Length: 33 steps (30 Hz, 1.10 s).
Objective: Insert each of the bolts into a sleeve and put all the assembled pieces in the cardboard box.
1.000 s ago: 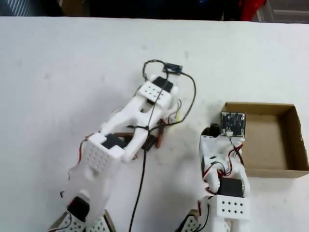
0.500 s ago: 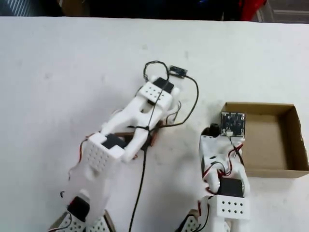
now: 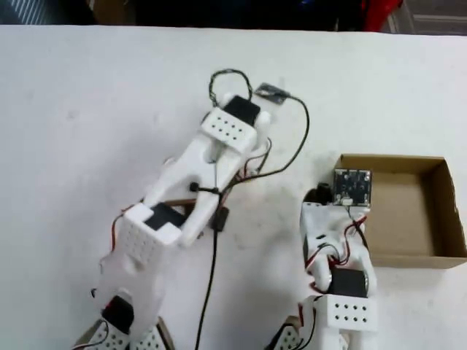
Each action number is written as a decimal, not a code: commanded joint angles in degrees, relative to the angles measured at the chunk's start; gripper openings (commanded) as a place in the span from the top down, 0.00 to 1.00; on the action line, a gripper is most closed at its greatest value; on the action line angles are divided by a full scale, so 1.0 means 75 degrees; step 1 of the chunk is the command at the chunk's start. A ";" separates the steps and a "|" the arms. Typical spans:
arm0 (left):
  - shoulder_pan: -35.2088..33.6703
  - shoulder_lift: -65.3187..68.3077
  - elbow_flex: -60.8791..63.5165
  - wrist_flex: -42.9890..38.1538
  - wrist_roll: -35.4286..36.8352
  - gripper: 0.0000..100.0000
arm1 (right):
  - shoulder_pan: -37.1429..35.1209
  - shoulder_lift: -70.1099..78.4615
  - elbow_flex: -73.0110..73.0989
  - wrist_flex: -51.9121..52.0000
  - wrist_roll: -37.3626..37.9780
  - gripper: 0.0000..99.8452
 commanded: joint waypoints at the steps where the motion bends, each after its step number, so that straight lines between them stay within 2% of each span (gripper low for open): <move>1: -0.0018 -0.1213 -0.0692 0.0633 -0.0105 0.98 | -0.0299 -0.0111 -0.0035 -0.0334 -0.0059 0.98; 6: -0.0076 -0.2221 -0.0539 0.0727 -0.0363 0.98 | -0.0440 -0.0111 -0.0035 -0.0346 -0.0070 0.98; 13: -0.0498 -0.4015 0.0656 0.0680 -0.1008 0.98 | -0.1530 -0.0111 -0.0082 -0.0369 -0.0070 0.98; 23: -0.1178 -0.6523 0.2450 -0.0105 -0.1032 0.98 | -0.2901 -0.0111 -0.0082 -0.1307 -0.0012 0.98; 28: -0.1201 -0.7918 0.3810 -0.0821 -0.0985 0.98 | -0.3569 -0.0111 -0.0082 -0.1928 -0.0047 0.98; 33: -0.1190 -0.9723 0.5732 -0.2438 -0.0973 0.98 | -0.4003 -0.0100 -0.0082 -0.2467 -0.0059 0.98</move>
